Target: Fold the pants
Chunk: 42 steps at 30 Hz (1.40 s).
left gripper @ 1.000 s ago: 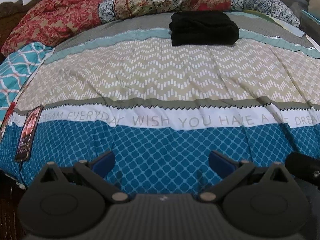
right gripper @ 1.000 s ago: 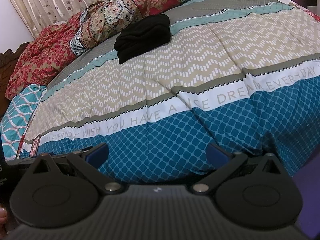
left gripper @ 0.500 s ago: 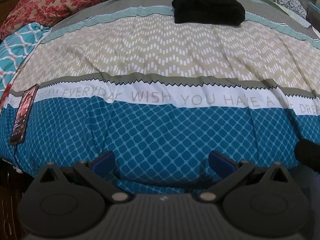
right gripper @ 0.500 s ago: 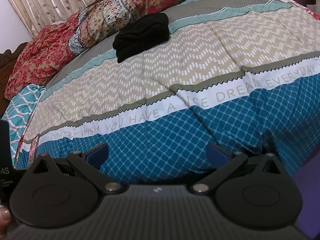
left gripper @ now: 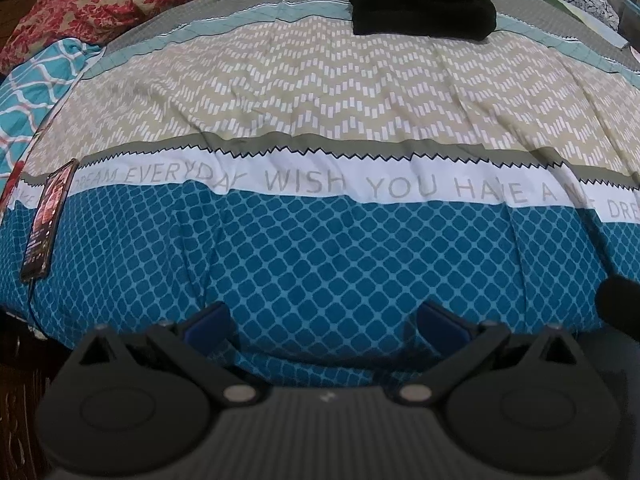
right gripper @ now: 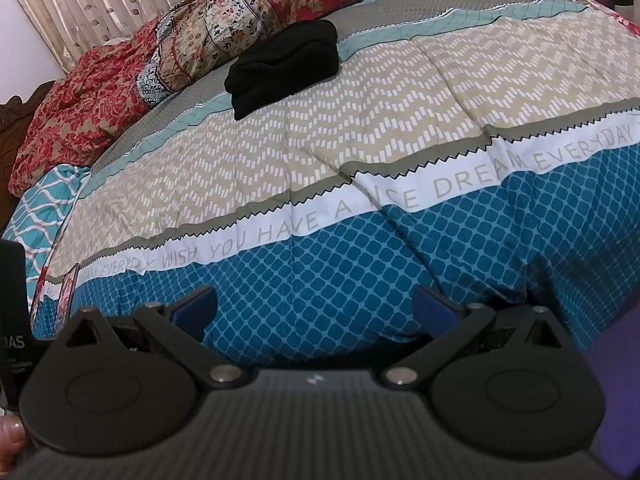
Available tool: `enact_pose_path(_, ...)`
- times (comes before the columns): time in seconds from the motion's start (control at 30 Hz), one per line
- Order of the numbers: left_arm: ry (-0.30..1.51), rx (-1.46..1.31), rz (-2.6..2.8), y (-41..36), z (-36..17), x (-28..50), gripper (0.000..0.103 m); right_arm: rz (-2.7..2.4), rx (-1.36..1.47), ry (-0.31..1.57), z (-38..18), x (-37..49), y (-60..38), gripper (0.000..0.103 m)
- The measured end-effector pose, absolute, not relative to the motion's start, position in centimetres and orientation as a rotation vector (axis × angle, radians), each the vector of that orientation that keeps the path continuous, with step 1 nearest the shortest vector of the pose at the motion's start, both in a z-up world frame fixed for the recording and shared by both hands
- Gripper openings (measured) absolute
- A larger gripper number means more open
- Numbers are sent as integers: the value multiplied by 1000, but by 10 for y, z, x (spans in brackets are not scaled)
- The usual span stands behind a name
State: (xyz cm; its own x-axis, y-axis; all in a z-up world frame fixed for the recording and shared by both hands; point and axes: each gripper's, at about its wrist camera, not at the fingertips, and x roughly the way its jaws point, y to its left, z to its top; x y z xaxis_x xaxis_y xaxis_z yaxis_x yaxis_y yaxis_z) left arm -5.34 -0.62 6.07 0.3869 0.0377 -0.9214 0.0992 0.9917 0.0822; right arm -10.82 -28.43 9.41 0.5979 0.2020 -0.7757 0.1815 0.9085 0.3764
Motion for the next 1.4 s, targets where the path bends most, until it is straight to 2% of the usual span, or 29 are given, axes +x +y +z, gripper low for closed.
enact_pose_path(0.6, 1165, 151, -20, -6, 61, -53, 103, 7, 434, 924, 95, -109, -285, 103)
enact_pose_path(1.4, 932, 236, 51, -9, 123, -51, 103, 10, 343, 724, 145, -113, -292, 103)
